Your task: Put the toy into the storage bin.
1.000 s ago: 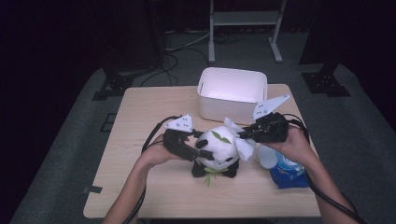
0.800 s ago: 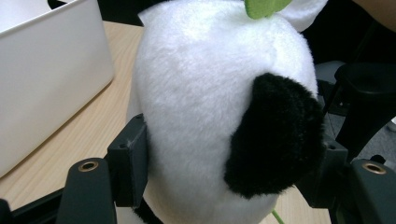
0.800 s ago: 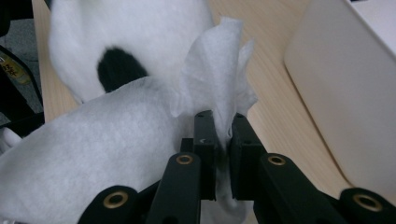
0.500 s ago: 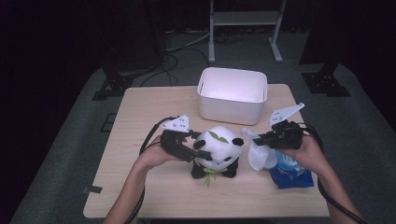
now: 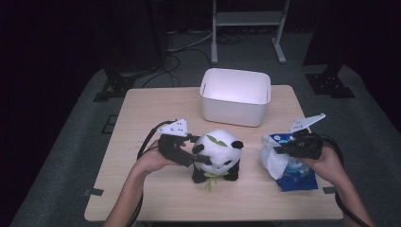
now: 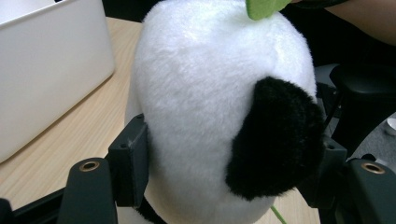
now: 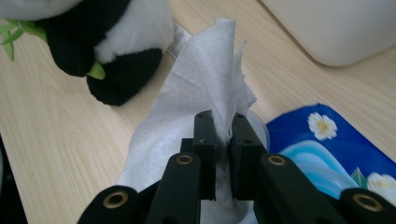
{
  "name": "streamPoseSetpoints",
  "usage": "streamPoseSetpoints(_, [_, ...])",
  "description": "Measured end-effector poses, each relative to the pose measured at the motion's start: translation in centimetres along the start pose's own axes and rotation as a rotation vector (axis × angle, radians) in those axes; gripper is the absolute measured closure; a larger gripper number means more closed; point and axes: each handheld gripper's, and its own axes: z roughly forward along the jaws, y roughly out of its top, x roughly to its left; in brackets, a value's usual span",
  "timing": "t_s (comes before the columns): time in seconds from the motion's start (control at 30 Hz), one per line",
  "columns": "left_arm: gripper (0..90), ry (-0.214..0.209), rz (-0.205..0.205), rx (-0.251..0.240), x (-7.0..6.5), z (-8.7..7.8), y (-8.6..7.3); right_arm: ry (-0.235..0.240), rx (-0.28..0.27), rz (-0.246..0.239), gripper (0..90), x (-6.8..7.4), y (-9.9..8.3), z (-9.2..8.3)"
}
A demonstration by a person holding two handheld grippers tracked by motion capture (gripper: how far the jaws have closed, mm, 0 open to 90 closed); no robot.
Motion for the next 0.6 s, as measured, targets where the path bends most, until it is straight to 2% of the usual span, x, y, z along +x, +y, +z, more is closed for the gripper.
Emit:
streamPoseSetpoints(0.3, [31.0,0.001,-0.001,-0.006,0.0,-0.1,-0.2,-0.043,0.033,0.045,82.0,-1.1,-1.7,-0.5])
streamPoseSetpoints(0.5, [31.0,-0.003,-0.007,-0.003,0.2,0.0,-0.1,-0.062,0.049,0.078,76.9,-1.6,-2.9,-1.0])
streamPoseSetpoints(0.6, [30.9,-0.006,-0.003,0.006,0.3,0.0,0.0,-0.074,0.048,0.101,70.5,-2.1,-3.3,-1.4])
